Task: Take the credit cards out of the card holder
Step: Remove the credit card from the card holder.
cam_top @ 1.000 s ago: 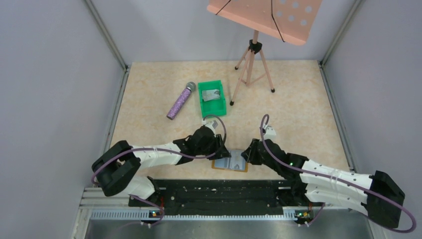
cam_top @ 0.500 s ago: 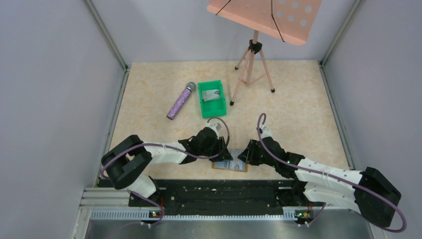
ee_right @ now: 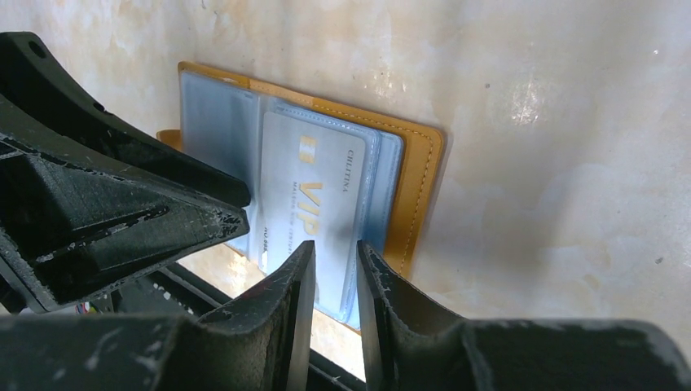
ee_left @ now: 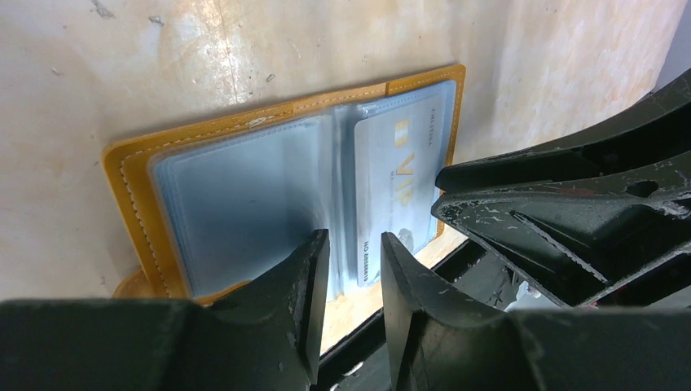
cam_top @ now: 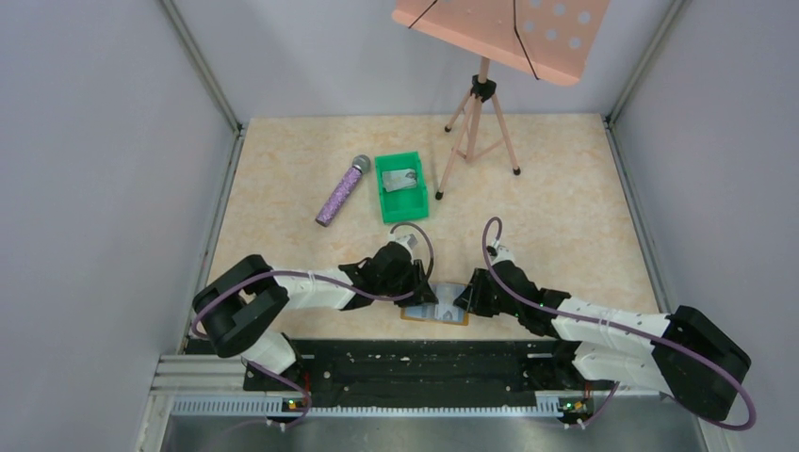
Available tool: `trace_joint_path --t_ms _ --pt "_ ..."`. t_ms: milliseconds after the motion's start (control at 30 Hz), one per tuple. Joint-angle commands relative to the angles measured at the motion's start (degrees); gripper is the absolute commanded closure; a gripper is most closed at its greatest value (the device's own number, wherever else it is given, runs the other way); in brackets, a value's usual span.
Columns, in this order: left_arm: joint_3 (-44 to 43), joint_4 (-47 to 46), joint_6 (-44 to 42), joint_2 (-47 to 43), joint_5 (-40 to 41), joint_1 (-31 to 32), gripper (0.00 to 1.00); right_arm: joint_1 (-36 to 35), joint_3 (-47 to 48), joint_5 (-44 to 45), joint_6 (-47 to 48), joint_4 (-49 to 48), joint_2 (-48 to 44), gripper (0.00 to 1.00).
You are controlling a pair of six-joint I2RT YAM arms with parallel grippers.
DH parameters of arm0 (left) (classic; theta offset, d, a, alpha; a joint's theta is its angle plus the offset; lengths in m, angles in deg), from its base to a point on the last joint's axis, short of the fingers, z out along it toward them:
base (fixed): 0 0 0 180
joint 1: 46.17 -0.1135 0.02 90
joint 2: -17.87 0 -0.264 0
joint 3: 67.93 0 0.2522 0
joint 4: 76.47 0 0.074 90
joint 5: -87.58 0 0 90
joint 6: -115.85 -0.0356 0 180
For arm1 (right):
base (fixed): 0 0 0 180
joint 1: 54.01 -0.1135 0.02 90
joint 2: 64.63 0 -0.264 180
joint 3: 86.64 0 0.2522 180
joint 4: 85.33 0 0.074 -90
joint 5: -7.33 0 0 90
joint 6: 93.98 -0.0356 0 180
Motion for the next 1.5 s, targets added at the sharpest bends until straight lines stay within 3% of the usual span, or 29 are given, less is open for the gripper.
trace_joint_path --t_ms 0,300,533,1467 --pt "-1.5 3.7 -0.7 -2.0 3.1 0.0 0.64 0.6 -0.9 2.1 -0.2 2.1 0.4 0.74" --pt "-2.2 -1.3 0.0 -0.8 -1.1 0.0 0.63 0.6 -1.3 2.0 -0.3 1.9 0.9 0.75" --pt "-2.9 -0.8 -0.2 -3.5 -0.8 0.1 0.63 0.5 -1.4 2.2 -0.3 1.8 0.5 0.75" --pt "-2.6 -3.7 -1.5 3.6 -1.0 0.1 0.62 0.6 -1.8 2.2 -0.5 1.8 0.4 0.78"
